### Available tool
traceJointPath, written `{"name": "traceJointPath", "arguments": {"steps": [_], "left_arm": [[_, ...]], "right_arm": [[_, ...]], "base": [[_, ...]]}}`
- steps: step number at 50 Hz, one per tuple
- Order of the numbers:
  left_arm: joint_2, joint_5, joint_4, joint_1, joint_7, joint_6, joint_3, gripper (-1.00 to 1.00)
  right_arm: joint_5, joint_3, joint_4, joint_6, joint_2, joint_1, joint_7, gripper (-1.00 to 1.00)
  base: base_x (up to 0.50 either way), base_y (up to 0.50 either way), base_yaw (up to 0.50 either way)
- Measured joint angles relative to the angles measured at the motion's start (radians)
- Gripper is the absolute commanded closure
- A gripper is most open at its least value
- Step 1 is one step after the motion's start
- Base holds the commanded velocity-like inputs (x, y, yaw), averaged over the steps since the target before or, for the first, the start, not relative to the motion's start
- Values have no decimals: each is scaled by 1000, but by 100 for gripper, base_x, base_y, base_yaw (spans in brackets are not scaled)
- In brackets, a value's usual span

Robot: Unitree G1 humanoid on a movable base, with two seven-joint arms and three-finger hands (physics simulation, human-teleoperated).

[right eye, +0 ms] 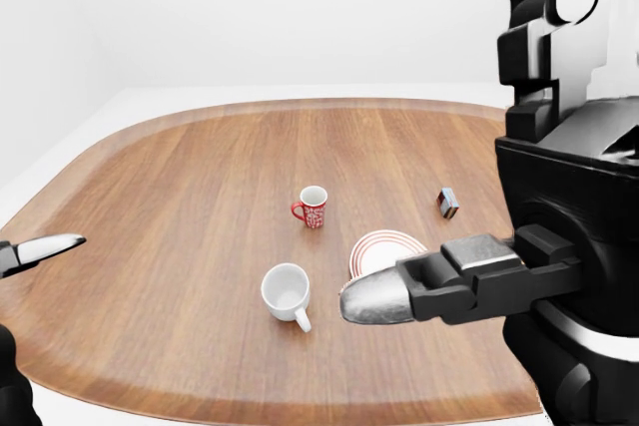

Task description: Put the white mug on the plate.

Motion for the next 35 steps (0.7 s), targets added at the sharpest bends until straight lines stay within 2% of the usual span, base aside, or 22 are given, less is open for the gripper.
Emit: {"name": "traceJointPath", "arguments": {"steps": [4, 7, 11, 18, 23, 27, 31, 35], "left_arm": [[0, 3, 1, -1, 0, 0, -2, -100], [0, 5, 2, -2, -1, 0, -4, -100], [1, 6, 4, -4, -1, 0, -4, -100], [3, 5, 5, -7, 1, 0, -3, -100], [4, 5, 4, -8, 2, 0, -5, -100], [4, 6, 4, -9, 3, 0, -6, -100], [4, 6, 5, -10, 3, 0, -6, -100], [5, 5, 5, -10, 3, 0, -5, -100]], "right_arm": [[-112, 181, 81, 0, -64, -240, 194, -100], [-282, 310, 198, 0, -52, -419, 374, -100], [-521, 406, 399, 0, 50, -616, 614, -100], [-941, 414, 764, 0, 286, -788, 1030, -100], [-1241, 401, 959, 0, 409, -829, 1048, -100], [-1442, 398, 1065, 0, 477, -832, 1048, -100], [-1545, 446, 1140, 0, 496, -822, 1048, -100], [-1572, 539, 1180, 0, 478, -799, 1048, -100]], "base": [[0, 0, 0], [0, 0, 0], [0, 0, 0], [0, 0, 0], [0, 0, 0], [0, 0, 0], [0, 0, 0], [0, 0, 0]]}}
